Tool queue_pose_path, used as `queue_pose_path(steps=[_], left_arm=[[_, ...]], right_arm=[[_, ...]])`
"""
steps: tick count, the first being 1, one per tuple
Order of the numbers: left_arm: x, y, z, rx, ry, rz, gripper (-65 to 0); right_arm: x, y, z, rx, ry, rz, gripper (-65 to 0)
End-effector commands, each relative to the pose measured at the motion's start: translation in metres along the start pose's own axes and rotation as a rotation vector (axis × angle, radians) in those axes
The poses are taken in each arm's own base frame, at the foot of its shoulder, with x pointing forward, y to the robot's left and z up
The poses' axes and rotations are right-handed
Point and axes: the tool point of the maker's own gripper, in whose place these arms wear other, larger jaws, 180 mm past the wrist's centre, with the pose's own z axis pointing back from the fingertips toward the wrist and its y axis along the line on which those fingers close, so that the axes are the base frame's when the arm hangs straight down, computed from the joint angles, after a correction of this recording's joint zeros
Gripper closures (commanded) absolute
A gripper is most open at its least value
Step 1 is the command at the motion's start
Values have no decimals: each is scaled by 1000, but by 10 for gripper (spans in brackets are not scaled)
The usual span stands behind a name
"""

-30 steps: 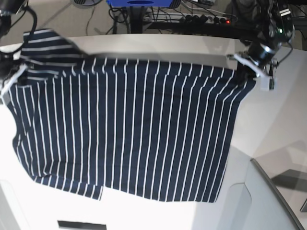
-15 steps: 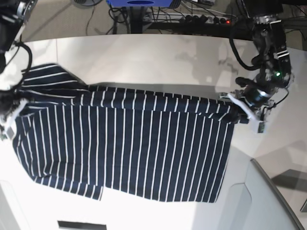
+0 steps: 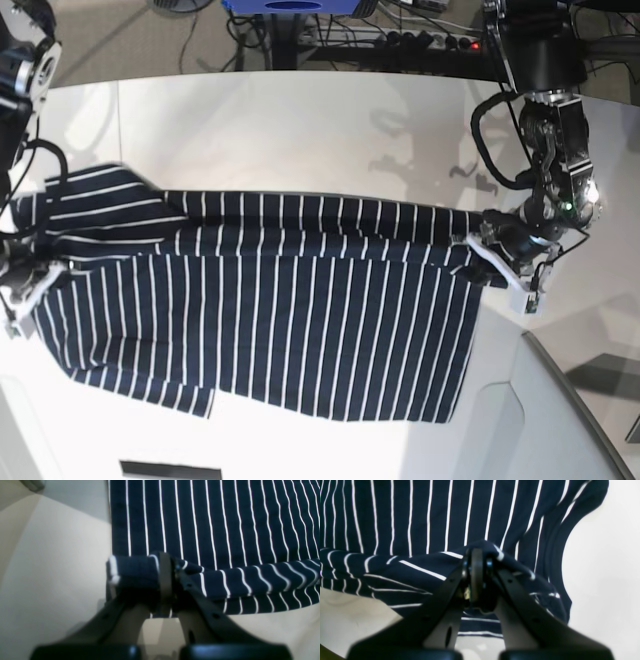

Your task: Layout the t-shirt on the table in an organized manner, then fold the t-shirt properly

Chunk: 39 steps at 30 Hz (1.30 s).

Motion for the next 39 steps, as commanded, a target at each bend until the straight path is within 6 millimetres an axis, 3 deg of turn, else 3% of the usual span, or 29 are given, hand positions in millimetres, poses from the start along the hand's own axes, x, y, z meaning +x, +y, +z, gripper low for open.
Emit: queue_pose_path(steps=[1, 11, 18, 29, 32, 35, 36, 38, 39], left_arm=[[27, 5, 1, 7, -69, -7, 0], [50, 13, -19, -2, -115, 50, 0], [43, 7, -40, 7, -99, 7, 0], [57, 7, -47, 5, -150, 18, 0], [61, 10, -46, 10, -158, 15, 0], [65, 12, -44, 14, -168, 13, 0], [68, 20, -41, 27, -179, 26, -13], [79, 33, -35, 55, -214, 57, -211], [80, 41, -32, 70, -225, 77, -304]], right_arm=[[28, -9, 9, -13, -74, 8, -2], [40, -14, -7, 18, -172, -79, -2], [50, -17, -11, 25, -248, -115, -2], [63, -28, -13, -13, -369, -188, -11], [63, -46, -11, -102, -384, -247, -101], [64, -59, -6, -154, -406, -280, -269], [66, -66, -1, -167, -415, -276, -324], [73, -73, 9, -180, -441, -258, -383], [73, -75, 13, -188, -447, -247, -383]])
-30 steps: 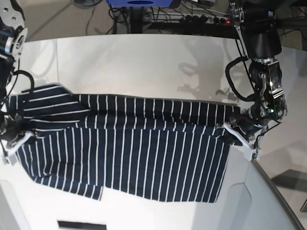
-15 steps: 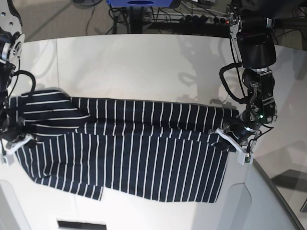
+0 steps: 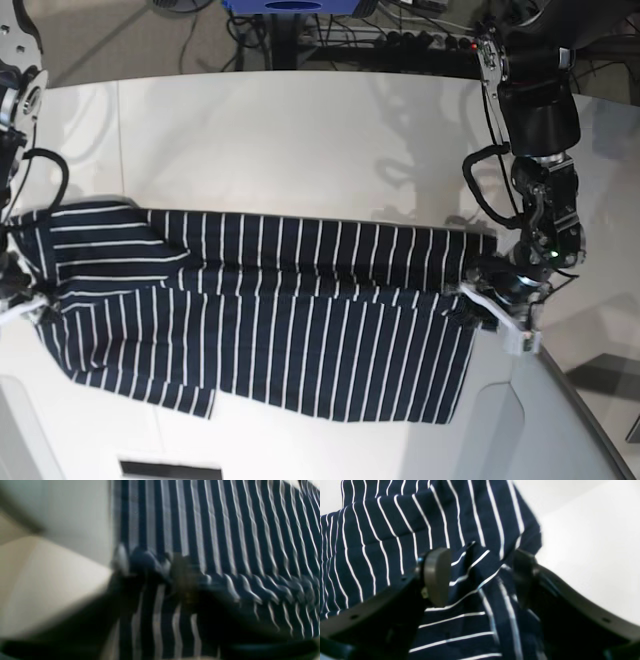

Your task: Layout the t-shirt on the table in an organized manner, then fold the t-shirt properly

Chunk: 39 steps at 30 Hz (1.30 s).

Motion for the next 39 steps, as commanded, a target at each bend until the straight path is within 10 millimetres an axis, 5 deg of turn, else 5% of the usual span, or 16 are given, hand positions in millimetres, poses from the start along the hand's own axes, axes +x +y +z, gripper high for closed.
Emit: queue_pose_path(steps=[1, 5, 8, 14, 18, 21, 30, 39], left_arm=[[41, 15, 9, 31, -110, -2, -400], [62, 38, 37, 98, -203, 0, -648], [60, 47, 63, 140, -231, -35, -650], [-8, 32, 102, 57, -183, 46, -650], [-64, 31, 114, 29, -99, 164, -650], [-88, 33, 115, 37, -51, 198, -650], [-100, 32, 115, 39, -30, 225, -650], [-109, 29, 103, 33, -11, 269, -650]], right_arm=[[39, -10, 12, -14, -109, 12, -380], [44, -36, 52, -79, -179, 32, -380], [18, -34, 73, -97, -111, 17, -380], [-52, -52, 105, -177, -28, -244, -381], [-82, -47, 95, -142, 5, -349, -381], [-96, -40, 79, -108, 53, -400, -378], [-111, -42, 53, -92, 25, -536, -378], [-104, -61, 32, -95, 4, -618, -375]])
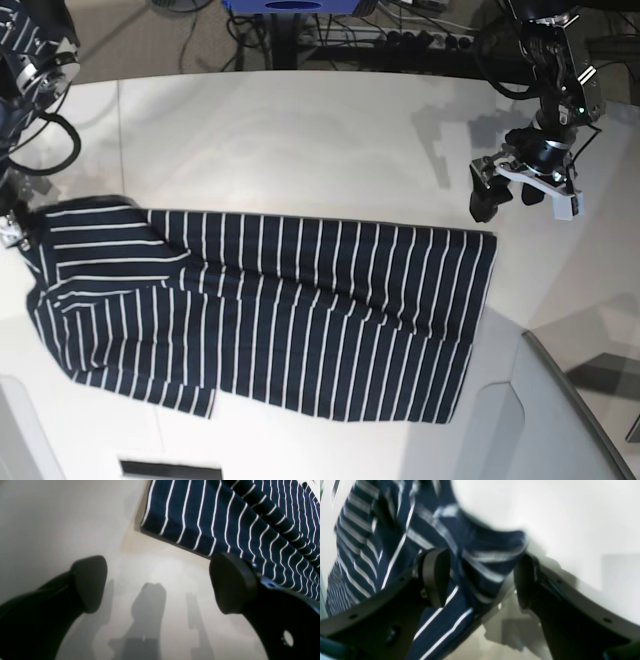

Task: Layout the t-shirt on the table in an organized manner, then fold the t-shirt properly
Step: 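Release the folded edge and regrasp the shirt edge with both grippers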

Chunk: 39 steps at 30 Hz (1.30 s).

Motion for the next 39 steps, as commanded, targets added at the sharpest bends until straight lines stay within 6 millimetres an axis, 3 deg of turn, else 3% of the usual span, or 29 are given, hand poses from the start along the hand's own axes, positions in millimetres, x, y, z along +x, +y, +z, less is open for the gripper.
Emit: queue_pose_path(steps=[1, 3, 7, 8, 14, 24, 25, 26, 32, 35, 39], left_arm=[[15, 1, -2, -7, -41, -3, -650], [11, 3, -8, -4, -29, 22, -650], [12, 2, -18, -9, -28, 52, -650], [12, -1, -22, -15, -32, 66, -650], [25, -13, -40, -39, -52, 100, -650], [25, -17, -80, -48, -55, 231, -650], [25, -17, -84, -47, -58, 246, -629], [22, -17, -87, -46, -54, 259, -568], [12, -28, -98, -65, -9, 271, -10], [8, -36, -100, -84, 16, 232, 0], [3, -32, -94, -78, 24, 212, 0]], right_arm=[[11, 3, -1, 8, -20, 5, -374], [10, 2, -1, 6, -24, 1, -324], [9, 2, -2, 7, -18, 0, -27], [7, 3, -2, 8, -14, 1, 0], [4, 3, -2, 8, -8, 3, 0], [4, 1, -2, 5, -7, 5, 0], [4, 1, -2, 5, -7, 5, 0], [4, 1, -2, 5, -7, 6, 0], [1, 7, -4, 11, 15, 52, 0], [-1, 15, -7, 23, 33, 100, 0], [10, 15, 0, 19, 3, 128, 0]])
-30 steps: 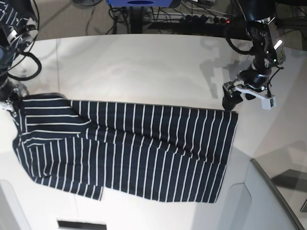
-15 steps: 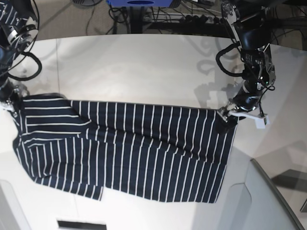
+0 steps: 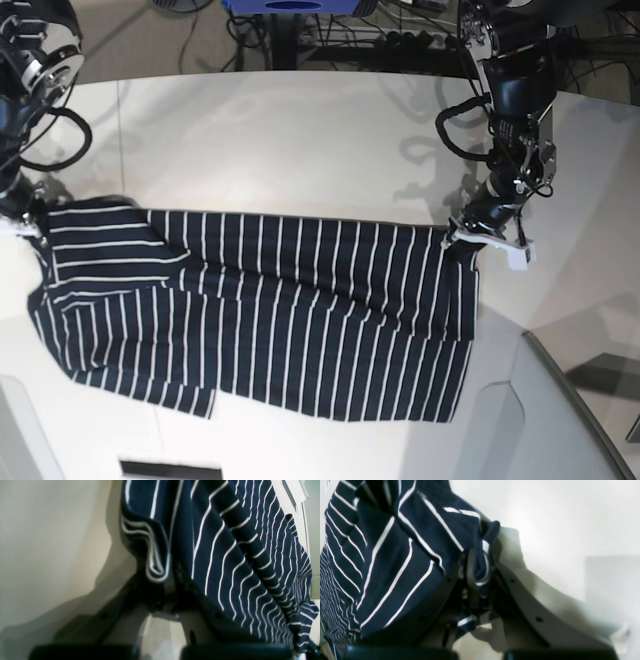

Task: Layout the t-shirt on the table in an organized manner, then fold the t-shirt properly
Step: 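Release the folded edge and regrasp the shirt edge with both grippers, then drag the shirt edge with both grippers away from the hem to straighten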

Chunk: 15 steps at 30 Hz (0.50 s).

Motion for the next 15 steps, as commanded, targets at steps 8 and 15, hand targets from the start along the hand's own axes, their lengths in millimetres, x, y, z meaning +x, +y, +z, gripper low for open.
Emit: queue_pose_path(steps=[8, 15], left_arm=[[16, 21, 56, 79, -83, -142, 0], [4, 24, 96, 111, -88, -216, 0]], right_arm=[[42, -17, 41, -55, -77, 144, 0], [12, -33, 60, -100, -3, 191, 0]])
